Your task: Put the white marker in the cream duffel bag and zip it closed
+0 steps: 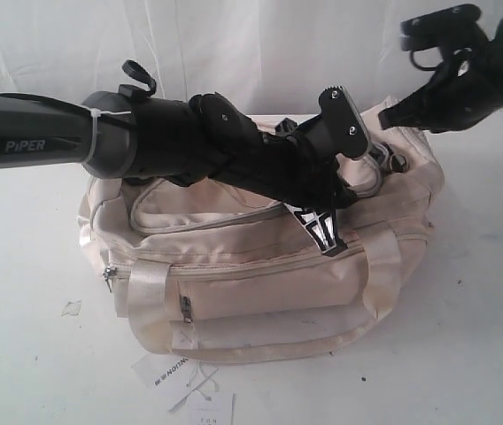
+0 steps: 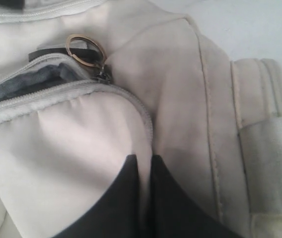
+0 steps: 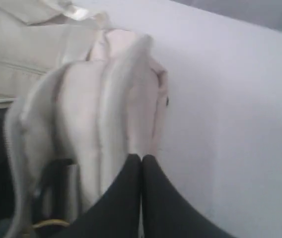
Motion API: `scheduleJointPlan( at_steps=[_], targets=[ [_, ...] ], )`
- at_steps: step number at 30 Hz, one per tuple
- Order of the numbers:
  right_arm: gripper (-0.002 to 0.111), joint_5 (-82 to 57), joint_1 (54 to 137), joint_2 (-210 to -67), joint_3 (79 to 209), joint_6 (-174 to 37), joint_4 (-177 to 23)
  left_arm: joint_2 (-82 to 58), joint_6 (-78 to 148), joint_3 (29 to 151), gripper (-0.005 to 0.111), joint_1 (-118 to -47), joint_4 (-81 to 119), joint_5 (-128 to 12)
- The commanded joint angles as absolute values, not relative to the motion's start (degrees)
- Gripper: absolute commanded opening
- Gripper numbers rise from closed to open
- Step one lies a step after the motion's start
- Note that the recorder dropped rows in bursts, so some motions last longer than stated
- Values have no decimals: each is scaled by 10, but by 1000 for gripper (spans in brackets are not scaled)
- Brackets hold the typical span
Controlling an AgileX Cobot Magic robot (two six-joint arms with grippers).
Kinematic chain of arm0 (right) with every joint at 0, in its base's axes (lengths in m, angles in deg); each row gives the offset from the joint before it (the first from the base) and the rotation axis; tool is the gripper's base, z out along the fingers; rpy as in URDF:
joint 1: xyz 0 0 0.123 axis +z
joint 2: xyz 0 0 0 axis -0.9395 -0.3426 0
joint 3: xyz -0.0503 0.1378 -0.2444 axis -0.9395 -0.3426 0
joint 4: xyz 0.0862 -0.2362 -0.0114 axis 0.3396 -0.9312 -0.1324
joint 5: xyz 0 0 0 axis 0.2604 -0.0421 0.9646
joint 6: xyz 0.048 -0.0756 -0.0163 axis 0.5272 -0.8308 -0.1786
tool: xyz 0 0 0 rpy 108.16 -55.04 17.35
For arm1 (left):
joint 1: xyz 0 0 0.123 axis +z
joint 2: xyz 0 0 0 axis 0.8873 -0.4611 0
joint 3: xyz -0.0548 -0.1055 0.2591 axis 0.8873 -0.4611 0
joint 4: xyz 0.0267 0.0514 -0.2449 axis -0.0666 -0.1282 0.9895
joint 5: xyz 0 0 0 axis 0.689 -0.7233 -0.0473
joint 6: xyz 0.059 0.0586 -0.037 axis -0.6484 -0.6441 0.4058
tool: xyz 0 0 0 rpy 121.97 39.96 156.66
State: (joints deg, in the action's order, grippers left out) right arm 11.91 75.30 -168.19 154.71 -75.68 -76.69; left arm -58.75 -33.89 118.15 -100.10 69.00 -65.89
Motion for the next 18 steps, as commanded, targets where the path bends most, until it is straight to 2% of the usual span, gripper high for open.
scheduleJointPlan(
  at_steps=[1, 4, 6, 12, 15, 18],
  targets=[
    [0, 240, 657, -1683, 1565, -1047, -467, -578, -334, 1177, 0, -999, 697, -687],
    [0, 421, 614, -1686, 1590, -1330, -249, -578, -334, 1177, 0, -999, 697, -700],
    [0, 477, 608, -1689, 1604, -1392, -221, -578, -334, 1177, 0, -999, 697, -706],
    [1, 403, 608, -1713, 1608, -1406, -231, -578, -334, 1177, 0, -999, 697, -714],
    [9, 435, 609, -1717, 1608, -1414, -253, -578, -334, 1177, 0, -999, 697, -716],
    [26, 453, 613, -1717, 1608, -1429, -256, -578, -334, 1177, 0, -999, 697, -716]
  ],
)
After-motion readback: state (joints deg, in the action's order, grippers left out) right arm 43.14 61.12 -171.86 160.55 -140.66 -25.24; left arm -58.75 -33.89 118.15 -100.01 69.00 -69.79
